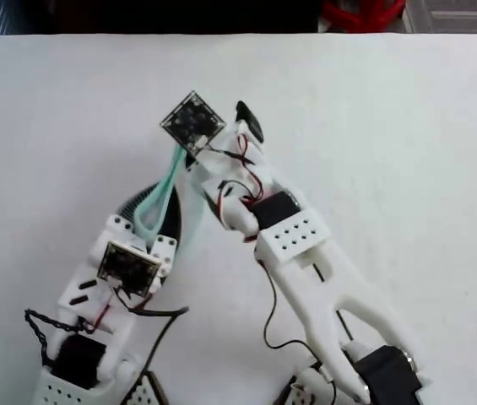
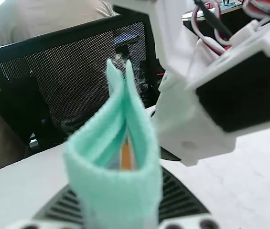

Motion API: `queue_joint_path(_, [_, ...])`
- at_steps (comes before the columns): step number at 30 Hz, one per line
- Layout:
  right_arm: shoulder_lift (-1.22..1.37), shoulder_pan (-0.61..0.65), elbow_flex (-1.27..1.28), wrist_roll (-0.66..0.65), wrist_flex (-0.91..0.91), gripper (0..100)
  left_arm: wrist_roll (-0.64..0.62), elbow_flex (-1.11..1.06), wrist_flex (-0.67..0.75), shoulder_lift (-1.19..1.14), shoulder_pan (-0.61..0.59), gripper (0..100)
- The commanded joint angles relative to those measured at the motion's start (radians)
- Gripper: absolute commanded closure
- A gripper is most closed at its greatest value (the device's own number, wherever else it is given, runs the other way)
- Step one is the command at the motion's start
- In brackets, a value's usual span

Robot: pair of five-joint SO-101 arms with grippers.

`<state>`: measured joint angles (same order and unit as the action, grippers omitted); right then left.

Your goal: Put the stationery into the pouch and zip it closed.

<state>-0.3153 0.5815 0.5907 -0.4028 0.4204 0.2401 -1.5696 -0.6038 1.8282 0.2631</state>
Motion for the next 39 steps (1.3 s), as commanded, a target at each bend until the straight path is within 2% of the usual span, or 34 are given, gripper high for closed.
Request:
queue_joint_path(1, [-0.030,0.012,-0.011,0.008,-0.018,64.0,0.008,-0.046,0.002,-0.004,-0.008,96])
queue_joint_path(9, [0.205,0.035,-0.046,0.003,-0.251,64.1,0.008,-0.046,0.002,-0.004,-0.008,96])
queue_joint_path(15, [0.352,-0.050,-0.163,0.008,-0.272,64.1,0.008,-0.046,0.002,-0.004,-0.008,96])
queue_joint_path(22, [0.407,-0.070,-0.153,0.008,-0.297,64.1,0.009,-0.048,0.002,-0.004,-0.008,96])
queue_joint_path(29, [0.237,-0.137,-0.008,0.008,-0.288,64.1,0.009,-0.048,0.002,-0.004,-0.013,96])
queue_joint_path(35, [-0.065,-0.116,0.187,0.000,-0.147,64.0,0.009,-0.048,0.002,-0.004,-0.013,96])
queue_joint_path(39, [-0.173,-0.110,0.272,0.000,-0.099,64.0,0.012,-0.058,0.018,-0.004,-0.013,96])
